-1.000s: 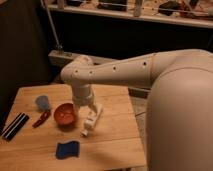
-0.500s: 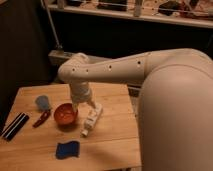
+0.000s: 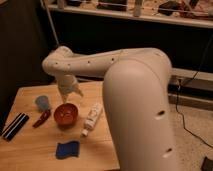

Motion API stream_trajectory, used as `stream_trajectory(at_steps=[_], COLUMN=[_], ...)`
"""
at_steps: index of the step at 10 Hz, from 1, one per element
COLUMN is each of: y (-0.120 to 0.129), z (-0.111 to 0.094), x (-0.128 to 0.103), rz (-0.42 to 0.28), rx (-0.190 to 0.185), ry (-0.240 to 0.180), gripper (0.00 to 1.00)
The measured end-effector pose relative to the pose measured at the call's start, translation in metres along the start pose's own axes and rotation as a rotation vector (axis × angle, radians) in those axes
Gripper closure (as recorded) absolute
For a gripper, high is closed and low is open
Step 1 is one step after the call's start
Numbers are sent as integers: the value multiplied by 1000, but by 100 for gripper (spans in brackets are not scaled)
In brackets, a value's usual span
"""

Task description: Pick up the ceramic cup

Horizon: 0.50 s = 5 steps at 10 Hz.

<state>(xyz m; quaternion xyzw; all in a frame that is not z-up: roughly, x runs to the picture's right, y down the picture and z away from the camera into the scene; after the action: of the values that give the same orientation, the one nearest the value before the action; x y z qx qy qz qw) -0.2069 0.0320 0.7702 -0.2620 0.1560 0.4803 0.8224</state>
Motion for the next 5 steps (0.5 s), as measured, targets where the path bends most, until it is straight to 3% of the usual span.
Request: stream_trajectory(at_steps=[2,5], y=[32,69], z=[7,17], x=[-33,-69], rz=[-114,-230], rx=[8,11], ry=[-1,6], gripper=[35,35])
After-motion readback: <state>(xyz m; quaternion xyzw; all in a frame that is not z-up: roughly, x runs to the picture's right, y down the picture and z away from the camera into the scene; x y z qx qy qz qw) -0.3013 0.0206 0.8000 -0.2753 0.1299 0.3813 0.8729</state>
